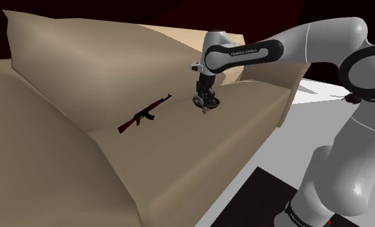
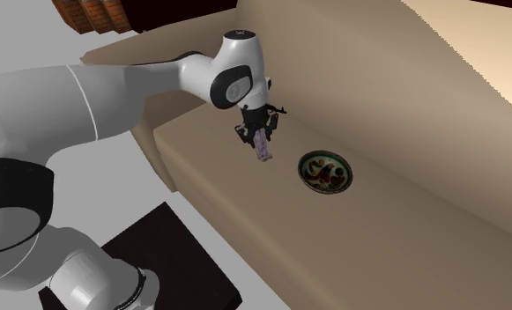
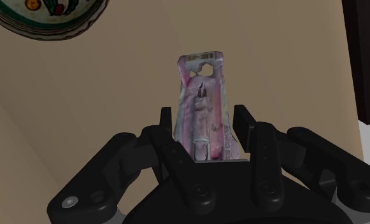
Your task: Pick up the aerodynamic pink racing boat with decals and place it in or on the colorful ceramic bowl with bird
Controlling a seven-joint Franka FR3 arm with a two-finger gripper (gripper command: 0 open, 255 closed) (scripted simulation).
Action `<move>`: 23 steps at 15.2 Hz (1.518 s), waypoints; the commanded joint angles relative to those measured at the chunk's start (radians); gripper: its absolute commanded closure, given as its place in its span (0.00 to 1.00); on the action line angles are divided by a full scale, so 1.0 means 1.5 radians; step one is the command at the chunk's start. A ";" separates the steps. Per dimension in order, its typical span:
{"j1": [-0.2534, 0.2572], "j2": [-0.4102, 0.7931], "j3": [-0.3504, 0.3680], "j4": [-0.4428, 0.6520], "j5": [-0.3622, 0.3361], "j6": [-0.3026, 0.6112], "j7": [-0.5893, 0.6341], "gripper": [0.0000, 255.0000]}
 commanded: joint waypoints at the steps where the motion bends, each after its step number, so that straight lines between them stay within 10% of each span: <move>1: 0.001 0.000 0.001 0.018 0.001 -0.018 -0.001 1.00; 13: -0.054 0.115 -0.050 0.197 0.049 -0.076 -0.120 1.00; 23: -0.192 0.373 -0.081 0.561 0.155 -0.187 -0.268 1.00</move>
